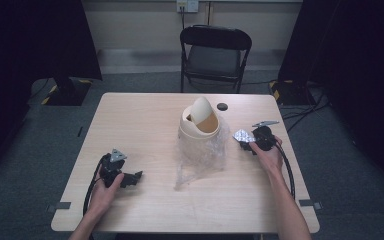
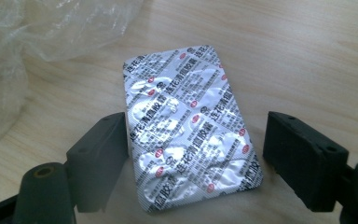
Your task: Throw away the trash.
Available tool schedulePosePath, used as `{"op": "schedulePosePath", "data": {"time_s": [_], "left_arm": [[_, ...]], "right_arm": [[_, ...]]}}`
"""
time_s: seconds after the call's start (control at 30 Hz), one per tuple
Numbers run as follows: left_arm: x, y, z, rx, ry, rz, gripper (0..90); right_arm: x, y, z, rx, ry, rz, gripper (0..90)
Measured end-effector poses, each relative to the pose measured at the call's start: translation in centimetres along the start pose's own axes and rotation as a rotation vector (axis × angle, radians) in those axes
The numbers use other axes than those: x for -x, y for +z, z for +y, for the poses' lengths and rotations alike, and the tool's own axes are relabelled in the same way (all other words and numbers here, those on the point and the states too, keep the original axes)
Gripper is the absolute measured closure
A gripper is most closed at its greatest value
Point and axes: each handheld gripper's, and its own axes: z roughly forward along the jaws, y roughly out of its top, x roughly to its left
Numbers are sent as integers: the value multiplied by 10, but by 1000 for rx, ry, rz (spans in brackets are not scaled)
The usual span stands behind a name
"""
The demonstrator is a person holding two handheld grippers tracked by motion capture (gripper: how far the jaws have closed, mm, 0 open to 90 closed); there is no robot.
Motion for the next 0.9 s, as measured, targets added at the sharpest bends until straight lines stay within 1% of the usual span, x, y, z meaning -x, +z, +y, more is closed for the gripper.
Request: {"op": "schedulePosePath", "data": {"time_s": [0.17,0.2,0.23,0.3,0.33,0.5,0.53,0.63,0.67,0.7,0.73,0.8,0.83,0.87,0.9], "left_arm": [[0,0,0,0,0,0,3],[0,0,0,0,0,0,3],[0,0,0,0,0,0,3],[0,0,0,0,0,0,3],[0,0,0,0,0,0,3],[0,0,0,0,0,0,3],[0,0,0,0,0,0,3],[0,0,0,0,0,0,3],[0,0,0,0,0,0,3],[0,0,0,0,0,0,3],[0,0,0,0,0,0,3],[0,0,0,0,-2,-3,3],[0,0,0,0,-1,-3,3],[0,0,0,0,-2,-5,3],[0,0,0,0,-2,-5,2]], "right_arm": [[3,-1,-1,-1,-8,-7,221],[1,-2,-2,4,-8,-11,242],[1,-2,-2,4,-8,-11,242],[0,-2,-3,11,-6,-6,278],[-2,-5,-4,13,-17,-2,341],[-6,-9,-10,28,-7,-5,342],[-8,-11,-12,29,3,-5,342],[-14,-14,-15,30,3,0,339],[-16,-15,-16,27,2,5,287],[-16,-15,-16,27,2,5,287],[-16,-14,-17,31,7,12,264],[-17,-12,-16,38,3,11,248],[-18,-11,-16,42,-13,-1,249],[-18,-10,-15,38,-6,1,278],[-18,-10,-15,38,-6,1,278]]}}
